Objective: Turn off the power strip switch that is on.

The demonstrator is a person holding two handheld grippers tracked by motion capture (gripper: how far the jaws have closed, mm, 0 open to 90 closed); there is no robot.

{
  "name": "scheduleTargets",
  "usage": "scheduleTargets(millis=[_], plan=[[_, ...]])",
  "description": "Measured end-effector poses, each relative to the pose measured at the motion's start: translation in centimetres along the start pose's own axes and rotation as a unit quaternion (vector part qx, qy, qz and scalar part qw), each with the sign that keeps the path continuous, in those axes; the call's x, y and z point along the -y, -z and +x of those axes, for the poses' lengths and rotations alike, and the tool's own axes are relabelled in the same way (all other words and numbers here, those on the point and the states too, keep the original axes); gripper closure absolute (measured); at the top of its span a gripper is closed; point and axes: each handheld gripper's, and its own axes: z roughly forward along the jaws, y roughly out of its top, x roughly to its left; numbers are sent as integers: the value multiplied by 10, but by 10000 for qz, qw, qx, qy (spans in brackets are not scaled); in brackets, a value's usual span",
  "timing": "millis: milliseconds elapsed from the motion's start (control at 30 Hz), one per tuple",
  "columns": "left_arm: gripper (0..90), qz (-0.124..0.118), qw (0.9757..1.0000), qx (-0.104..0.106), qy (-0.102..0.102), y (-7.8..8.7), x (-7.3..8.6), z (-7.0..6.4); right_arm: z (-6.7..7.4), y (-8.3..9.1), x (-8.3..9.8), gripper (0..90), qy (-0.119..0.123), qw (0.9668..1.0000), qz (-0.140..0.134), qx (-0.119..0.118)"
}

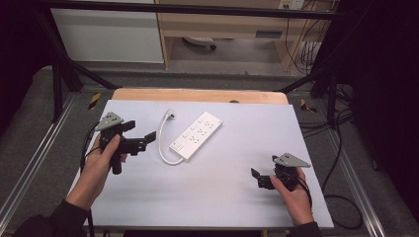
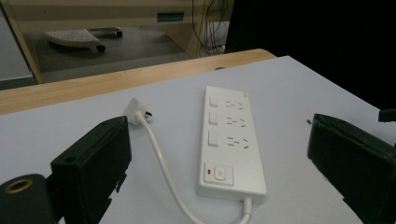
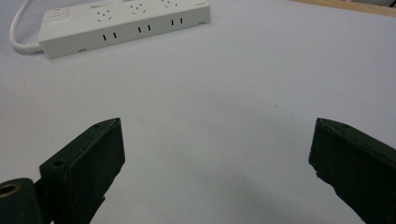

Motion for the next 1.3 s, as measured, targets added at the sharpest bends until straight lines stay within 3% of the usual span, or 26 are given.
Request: scheduleTargets(millis=[667,1300], plan=[[66,208,9998,-39,-17,23,23,6,0,0,0,39,-24,10000,12,5],[67,475,9988,-132,11,37,57,11,-1,0,0,39,-7,10000,10,11]])
